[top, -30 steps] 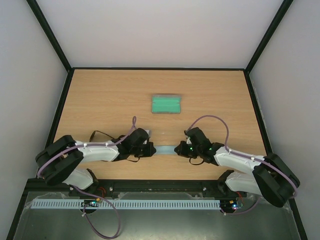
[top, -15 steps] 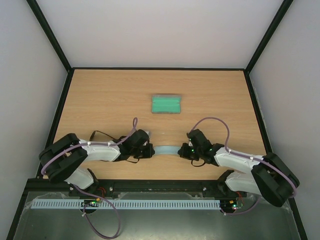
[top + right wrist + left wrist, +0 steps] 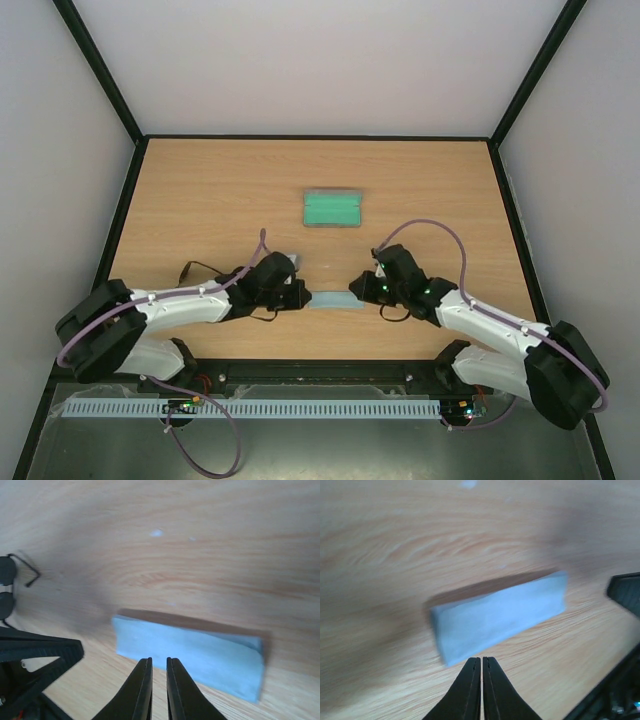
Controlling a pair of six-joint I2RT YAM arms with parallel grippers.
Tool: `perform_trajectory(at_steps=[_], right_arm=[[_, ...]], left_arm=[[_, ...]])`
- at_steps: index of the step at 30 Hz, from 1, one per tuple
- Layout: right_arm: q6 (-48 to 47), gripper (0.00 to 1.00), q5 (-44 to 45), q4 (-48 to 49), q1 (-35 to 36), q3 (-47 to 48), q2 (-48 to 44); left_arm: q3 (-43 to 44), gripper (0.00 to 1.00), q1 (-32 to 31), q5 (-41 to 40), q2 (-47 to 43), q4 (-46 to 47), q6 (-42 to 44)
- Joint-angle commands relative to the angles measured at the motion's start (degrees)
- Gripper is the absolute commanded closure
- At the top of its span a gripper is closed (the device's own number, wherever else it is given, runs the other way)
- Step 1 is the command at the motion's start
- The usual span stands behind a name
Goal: Organize the sunglasses
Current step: Adjust the glasses cleaning cloth at the center of the board.
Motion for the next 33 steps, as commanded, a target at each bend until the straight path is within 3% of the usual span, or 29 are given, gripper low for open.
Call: perform_trajectory(at_steps=[1, 10, 19, 27, 33], right_arm=[[-1.85, 0.91, -3.31, 0.91, -0.17, 4.43, 2.60], [-1.11, 0.96, -7.39, 9.68, -0.13, 6.68, 14.80], [-1.42, 0.96, -7.06, 13.11, -0.18, 6.21, 21.03], [-1.58, 0.97, -6.51, 14.90, -0.14, 4.82, 23.91], [-1.89, 0.97, -5.86, 12.60, -0.14, 5.01, 21.05]], left_arm=[[6.20, 0.95, 0.35, 0.47, -0.15, -2.56, 1.33], [8.45, 0.97, 1.43, 4.37, 10.45, 7.14, 0.87], [8.19, 0.98, 1.49, 2.94, 16.64, 9.70, 0.94], [6.45, 0.98, 1.50, 1.82, 17.40, 10.03, 0.90], [5.88, 0.97, 1.49, 1.62, 14.19, 8.51, 0.89]])
